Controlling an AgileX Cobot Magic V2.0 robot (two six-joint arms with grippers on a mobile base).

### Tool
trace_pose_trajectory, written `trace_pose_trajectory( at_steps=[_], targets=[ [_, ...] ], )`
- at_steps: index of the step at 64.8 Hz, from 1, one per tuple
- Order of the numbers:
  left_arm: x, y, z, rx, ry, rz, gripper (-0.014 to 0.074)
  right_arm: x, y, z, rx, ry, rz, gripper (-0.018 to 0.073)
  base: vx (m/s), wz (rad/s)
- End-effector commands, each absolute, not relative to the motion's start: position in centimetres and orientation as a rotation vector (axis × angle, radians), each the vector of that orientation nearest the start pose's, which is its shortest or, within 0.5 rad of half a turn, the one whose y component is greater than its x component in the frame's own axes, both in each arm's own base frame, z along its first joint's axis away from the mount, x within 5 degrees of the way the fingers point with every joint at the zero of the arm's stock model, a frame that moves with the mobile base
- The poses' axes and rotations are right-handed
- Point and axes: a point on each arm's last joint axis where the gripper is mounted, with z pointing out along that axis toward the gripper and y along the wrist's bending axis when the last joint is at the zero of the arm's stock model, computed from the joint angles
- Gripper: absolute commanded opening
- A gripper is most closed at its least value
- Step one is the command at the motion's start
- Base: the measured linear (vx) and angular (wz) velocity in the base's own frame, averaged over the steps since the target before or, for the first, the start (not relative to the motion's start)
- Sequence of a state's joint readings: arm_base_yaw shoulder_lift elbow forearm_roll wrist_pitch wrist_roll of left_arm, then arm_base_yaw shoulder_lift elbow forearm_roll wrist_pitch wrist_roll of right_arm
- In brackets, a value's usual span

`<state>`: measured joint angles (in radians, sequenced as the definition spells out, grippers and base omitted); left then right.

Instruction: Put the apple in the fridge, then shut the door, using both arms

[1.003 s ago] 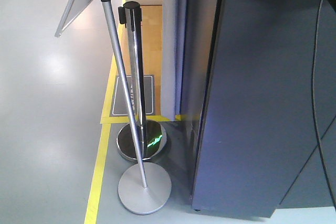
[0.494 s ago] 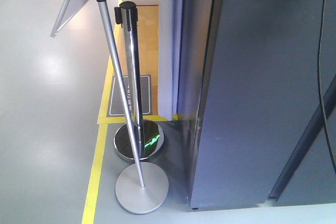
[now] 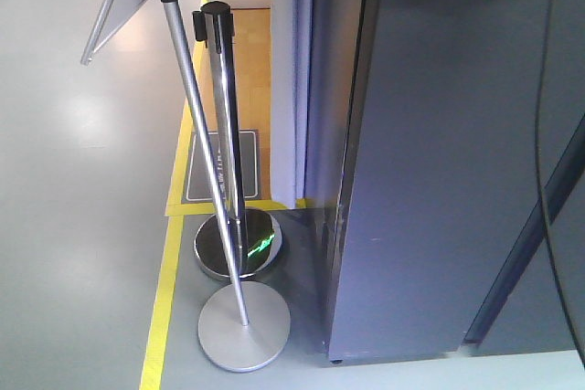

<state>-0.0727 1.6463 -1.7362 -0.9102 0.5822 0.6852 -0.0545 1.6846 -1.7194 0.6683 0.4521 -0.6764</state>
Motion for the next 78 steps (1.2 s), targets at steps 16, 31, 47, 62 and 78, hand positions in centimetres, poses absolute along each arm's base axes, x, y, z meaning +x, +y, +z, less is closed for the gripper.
trace_pose_trajectory(
  at_steps=[16, 31, 47, 62, 78],
  targets=[
    [34.9, -3.6, 48.3, 0.177, 1.784, -0.462, -0.0008, 30.1, 1.9, 51.6, -0.376, 1.677, 0.203, -0.0008, 0.00, 0.00],
    [33.2, -3.3, 45.8, 0.145, 1.899, -0.434, -0.0007, 25.5, 2.3, 49.4, -0.410, 1.717, 0.208, -0.0005, 0.00, 0.00],
    [29.0, -2.7, 40.6, 0.052, 1.965, -0.398, -0.0007, 18.8, 2.4, 42.6, -0.345, 1.760, 0.214, -0.0005, 0.00, 0.00],
    [22.1, -2.1, 33.2, -0.101, 2.021, -0.396, -0.0007, 12.8, 2.7, 34.5, -0.345, 1.853, 0.222, -0.0005, 0.00, 0.00],
    [14.3, -2.0, 25.3, -0.287, 2.060, -0.488, -0.0007, 9.2, 2.9, 27.8, -0.338, 1.920, 0.245, -0.0005, 0.00, 0.00]
  ],
)
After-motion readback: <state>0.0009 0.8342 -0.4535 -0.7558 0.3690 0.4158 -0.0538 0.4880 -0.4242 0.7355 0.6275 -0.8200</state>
